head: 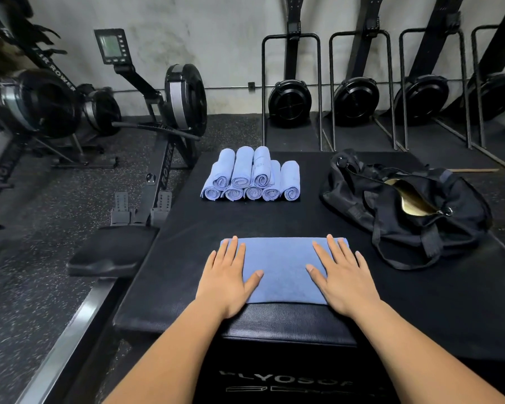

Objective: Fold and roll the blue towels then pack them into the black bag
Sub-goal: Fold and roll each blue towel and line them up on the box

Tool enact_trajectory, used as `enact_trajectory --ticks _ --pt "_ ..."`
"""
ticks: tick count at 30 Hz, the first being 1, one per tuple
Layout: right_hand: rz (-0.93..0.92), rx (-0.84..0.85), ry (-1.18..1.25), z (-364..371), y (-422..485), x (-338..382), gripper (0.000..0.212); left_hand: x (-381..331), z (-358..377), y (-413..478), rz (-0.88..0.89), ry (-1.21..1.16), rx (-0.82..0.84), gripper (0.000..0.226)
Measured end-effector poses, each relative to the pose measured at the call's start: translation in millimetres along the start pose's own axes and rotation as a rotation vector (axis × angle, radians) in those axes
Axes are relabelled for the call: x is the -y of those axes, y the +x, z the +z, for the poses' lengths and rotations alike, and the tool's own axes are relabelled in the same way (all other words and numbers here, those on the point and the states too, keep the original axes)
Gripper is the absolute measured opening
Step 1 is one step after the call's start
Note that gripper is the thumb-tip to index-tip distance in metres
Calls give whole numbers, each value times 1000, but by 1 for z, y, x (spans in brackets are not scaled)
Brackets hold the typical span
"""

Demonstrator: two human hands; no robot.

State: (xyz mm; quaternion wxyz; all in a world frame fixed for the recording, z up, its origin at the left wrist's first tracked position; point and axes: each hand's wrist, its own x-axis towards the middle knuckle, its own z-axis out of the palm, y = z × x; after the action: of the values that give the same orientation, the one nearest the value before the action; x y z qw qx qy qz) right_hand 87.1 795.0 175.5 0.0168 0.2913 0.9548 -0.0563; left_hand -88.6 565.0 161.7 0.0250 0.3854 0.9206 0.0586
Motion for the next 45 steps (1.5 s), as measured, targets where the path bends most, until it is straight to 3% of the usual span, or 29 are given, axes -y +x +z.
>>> enact_trajectory --ticks 6,9,12,17,19,21,25,27,31,35,38,40,42,45 --pt "60 -37 -83 -2 -5 5 91 7 1 -26 -62 -64 -191 79" --pt "-110 -81 -76 -5 -5 17 86 6 2 -27 -12 -83 -254 71" --pt "-235 -2 30 5 -13 28 88 6 3 -28 15 -93 -270 68" --pt "186 22 125 6 -24 66 76 7 1 -30 17 -113 -296 67" --pt "263 61 204 1 -28 88 79 7 1 -30 16 -109 -293 68" --pt "184 66 180 -6 -25 100 77 6 1 -29 22 -100 -285 68" --pt "-159 32 69 -9 -4 72 70 5 0 -30 18 -98 -265 66" --pt "-196 41 43 -2 -1 54 69 5 0 -31 25 -111 -268 65" --pt "21 -23 90 8 -14 80 67 6 -1 -28 18 -115 -258 66" --pt "257 50 379 -2 -24 131 66 7 2 -27 13 -134 -247 68" --pt "157 53 414 -19 -14 132 64 6 1 -29 25 -162 -254 67" --pt "-29 -16 267 -17 -7 112 63 6 0 -30 27 -159 -250 67" --pt "-194 20 127 -7 -7 86 66 6 0 -31 25 -151 -235 69" --pt "-239 11 22 10 -11 70 69 5 -2 -31 66 -95 -244 68"
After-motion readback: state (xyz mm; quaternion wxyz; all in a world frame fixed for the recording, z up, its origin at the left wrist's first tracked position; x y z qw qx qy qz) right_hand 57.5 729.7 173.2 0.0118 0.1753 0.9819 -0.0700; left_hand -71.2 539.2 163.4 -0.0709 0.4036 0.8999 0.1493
